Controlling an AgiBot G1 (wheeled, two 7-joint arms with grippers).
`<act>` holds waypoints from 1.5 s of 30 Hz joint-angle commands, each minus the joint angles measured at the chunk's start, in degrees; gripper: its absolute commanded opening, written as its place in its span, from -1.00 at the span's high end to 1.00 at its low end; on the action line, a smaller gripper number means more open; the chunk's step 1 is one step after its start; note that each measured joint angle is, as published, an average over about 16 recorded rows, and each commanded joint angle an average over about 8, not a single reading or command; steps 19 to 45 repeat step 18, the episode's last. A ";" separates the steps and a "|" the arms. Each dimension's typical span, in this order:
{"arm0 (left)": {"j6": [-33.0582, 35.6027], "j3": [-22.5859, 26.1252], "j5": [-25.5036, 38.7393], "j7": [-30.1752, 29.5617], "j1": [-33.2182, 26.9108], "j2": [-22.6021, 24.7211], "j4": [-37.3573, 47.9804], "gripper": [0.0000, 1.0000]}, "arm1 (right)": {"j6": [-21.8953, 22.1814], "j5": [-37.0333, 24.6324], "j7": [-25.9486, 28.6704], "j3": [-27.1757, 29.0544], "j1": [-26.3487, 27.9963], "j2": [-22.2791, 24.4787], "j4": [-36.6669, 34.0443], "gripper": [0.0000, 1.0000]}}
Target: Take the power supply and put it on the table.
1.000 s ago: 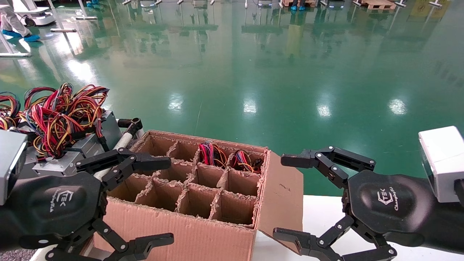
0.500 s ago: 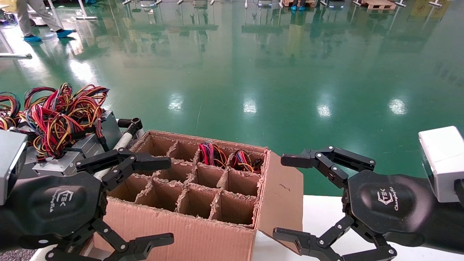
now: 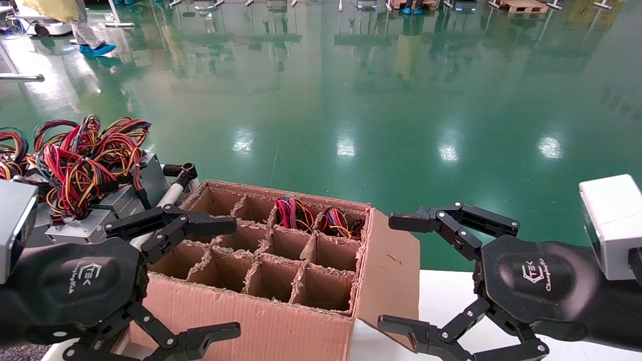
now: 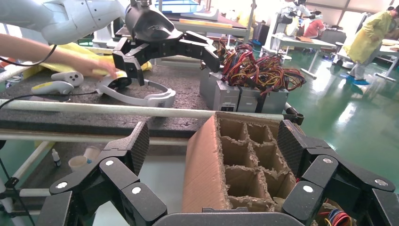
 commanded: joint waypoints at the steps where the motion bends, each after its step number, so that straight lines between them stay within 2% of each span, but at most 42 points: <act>1: 0.00 0.00 0.00 0.00 0.00 0.00 0.00 -1.00 | 0.00 0.00 0.00 0.00 0.00 0.00 0.00 -1.00; 45: 0.00 0.00 0.00 0.00 0.00 0.00 0.00 -1.00 | 0.00 0.00 0.00 0.00 0.00 0.00 0.00 -1.00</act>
